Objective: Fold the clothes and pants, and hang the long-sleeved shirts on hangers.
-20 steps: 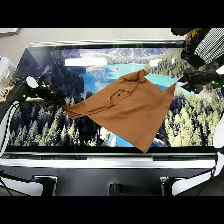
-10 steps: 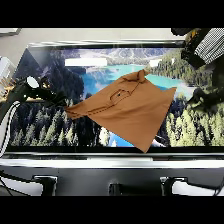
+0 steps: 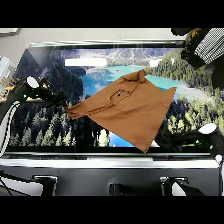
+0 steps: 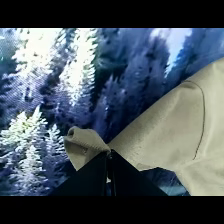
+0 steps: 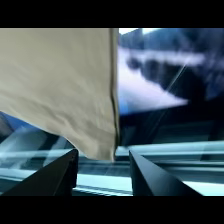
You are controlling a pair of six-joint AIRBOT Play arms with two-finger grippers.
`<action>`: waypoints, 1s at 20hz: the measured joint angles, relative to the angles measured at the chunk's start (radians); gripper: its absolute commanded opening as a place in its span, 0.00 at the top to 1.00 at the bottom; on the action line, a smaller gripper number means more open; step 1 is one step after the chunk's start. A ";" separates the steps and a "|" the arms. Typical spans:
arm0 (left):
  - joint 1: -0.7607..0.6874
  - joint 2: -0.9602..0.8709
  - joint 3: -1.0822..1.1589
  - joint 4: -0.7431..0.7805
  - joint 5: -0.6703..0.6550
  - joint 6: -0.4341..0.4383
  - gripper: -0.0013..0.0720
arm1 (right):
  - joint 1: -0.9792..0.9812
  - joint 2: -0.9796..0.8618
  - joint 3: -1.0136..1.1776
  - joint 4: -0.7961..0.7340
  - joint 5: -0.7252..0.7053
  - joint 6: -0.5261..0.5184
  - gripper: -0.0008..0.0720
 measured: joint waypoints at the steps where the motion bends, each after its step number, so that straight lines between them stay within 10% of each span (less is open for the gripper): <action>1: 0.000 0.000 0.000 0.000 -0.001 0.000 0.96 | 0.017 0.010 -0.037 0.019 -0.020 -0.003 0.46; 17: 0.000 0.000 0.000 0.000 0.015 0.000 0.96 | 0.278 0.030 -0.130 0.047 -0.268 0.141 0.47; 20: 0.000 0.000 0.000 0.000 0.018 0.000 0.96 | 0.282 0.029 -0.131 0.038 -0.265 0.151 0.72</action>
